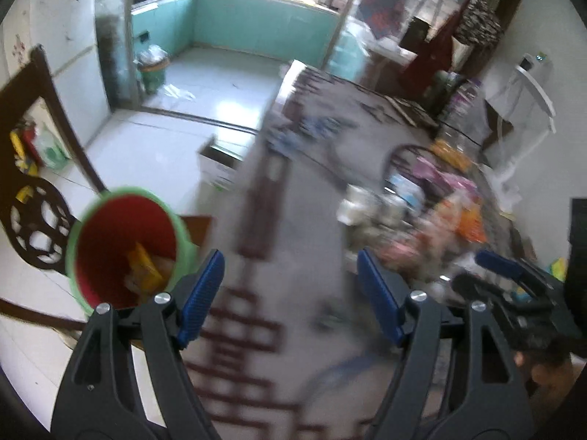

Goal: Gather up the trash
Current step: 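Grasp a dark snack wrapper with the left tool while the right tool grasps a water bottle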

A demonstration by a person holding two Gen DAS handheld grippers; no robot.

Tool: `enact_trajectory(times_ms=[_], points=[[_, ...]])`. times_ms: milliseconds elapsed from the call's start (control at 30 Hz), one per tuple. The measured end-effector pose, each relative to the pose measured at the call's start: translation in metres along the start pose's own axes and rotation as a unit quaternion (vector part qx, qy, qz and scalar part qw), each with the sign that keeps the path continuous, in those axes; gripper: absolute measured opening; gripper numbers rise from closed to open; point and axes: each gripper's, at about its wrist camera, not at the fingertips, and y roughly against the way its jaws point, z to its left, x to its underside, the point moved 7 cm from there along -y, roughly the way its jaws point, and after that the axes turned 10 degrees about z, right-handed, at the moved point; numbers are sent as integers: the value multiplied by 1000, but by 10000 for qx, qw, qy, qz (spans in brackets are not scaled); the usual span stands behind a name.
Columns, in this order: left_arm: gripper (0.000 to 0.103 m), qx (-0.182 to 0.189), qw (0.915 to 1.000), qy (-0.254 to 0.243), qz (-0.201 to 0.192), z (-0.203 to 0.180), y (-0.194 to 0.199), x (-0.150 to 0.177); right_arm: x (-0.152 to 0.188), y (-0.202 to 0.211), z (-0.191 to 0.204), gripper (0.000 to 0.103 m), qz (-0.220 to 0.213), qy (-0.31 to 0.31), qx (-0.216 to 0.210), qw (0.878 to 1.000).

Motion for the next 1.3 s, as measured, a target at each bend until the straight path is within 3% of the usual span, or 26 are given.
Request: enact_trajectory(times_ms=[200,333,433,533,567,733,833,900,967,1133,1233,1300], points=[[72,-60,9999,65,129,-56,-11,39,8,2,-76,79,128,14,137,9998],[72,-86,9994,146,311,-80,-19,64,11,-8,-111,80,614,726,331,9949],[72,-66,9986,185,496,-95,-30,73,23,-19,-124,80,1139,1744,669,9758],[72,-79,9984,114,554,-110,-36,74,37,-38,-133,85,1560,2795,1126,9407],[72,-71,9983,103,561,-114,-38,73,41,-47,-137,85,1722,3162,1368,9229],[72,-34,9973,70,728,-132,-53,74,58,-76,-148,80,2057,3773,1687,8871],[72,-46,9964,76,838,-134,-62,74,67,-85,-151,66,2046,4004,1853,8738],[72,-38,9957,112,922,-134,-69,72,69,-82,-151,62,1985,3998,1746,8776],[72,-55,9943,142,1051,-134,-81,70,66,-70,-150,59,1812,3785,1465,8958],[68,-128,9908,113,1339,-136,-116,68,39,-15,-161,58,1018,2297,522,9665],[65,-91,9885,147,1504,-137,-137,66,31,14,-169,58,532,1441,48,9881],[64,-98,9875,152,1567,-138,-148,64,24,26,-173,58,322,965,-223,9946]])
